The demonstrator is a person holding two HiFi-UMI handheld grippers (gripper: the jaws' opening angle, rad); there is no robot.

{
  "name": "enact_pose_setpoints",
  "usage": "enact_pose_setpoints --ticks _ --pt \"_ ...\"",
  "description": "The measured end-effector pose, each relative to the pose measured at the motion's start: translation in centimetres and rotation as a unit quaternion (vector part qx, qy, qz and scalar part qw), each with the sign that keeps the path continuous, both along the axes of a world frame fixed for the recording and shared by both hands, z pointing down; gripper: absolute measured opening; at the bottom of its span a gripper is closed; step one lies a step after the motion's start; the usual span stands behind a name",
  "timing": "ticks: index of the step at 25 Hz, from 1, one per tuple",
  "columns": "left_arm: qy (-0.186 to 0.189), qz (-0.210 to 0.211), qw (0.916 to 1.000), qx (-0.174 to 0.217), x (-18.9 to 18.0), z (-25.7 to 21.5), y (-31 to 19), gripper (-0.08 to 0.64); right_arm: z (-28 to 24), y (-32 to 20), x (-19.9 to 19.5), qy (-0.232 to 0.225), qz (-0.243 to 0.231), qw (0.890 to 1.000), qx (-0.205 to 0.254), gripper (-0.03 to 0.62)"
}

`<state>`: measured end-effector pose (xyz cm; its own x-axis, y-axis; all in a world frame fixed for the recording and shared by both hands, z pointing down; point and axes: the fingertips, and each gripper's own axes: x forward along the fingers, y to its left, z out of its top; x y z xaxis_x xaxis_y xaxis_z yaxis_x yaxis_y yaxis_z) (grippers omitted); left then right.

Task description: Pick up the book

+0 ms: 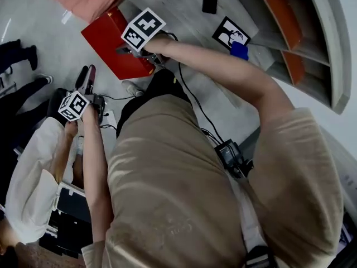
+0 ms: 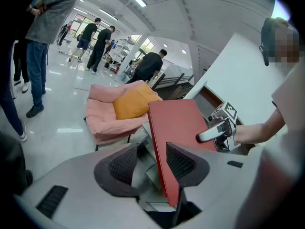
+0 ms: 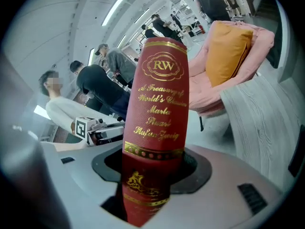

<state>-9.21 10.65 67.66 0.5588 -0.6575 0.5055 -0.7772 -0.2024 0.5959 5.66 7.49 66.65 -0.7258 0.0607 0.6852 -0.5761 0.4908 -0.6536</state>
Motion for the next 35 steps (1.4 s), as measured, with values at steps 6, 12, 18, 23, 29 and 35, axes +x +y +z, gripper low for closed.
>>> enact_pose_setpoints --ticks 6,12,18,23,29,35 --pt "0.001 0.005 0.9999 0.009 0.6 -0.7 -0.3 0.183 -1.0 -0.4 0.8 0.002 -0.004 1.0 0.007 0.245" --pt "0.002 -0.005 0.9999 0.009 0.6 -1.0 0.6 0.183 -1.2 -0.8 1.0 -0.031 0.018 0.999 -0.009 0.245" --pt "0.006 -0.022 0.9996 0.019 0.4 -1.0 0.4 0.183 -1.2 -1.3 3.3 -0.037 0.078 0.996 -0.022 0.245" --pt "0.008 -0.055 0.9977 0.039 -2.3 -3.0 0.1 0.183 -3.1 -3.0 0.7 -0.099 0.12 0.987 -0.029 0.245" --pt "0.022 -0.098 0.9927 0.067 -5.0 -5.8 0.0 0.183 -5.1 -3.3 -0.2 -0.141 0.159 0.976 -0.038 0.245" --pt "0.028 -0.12 0.989 0.081 -6.0 -6.8 0.4 0.183 -5.0 -3.1 1.2 -0.182 0.239 0.95 -0.085 0.245"
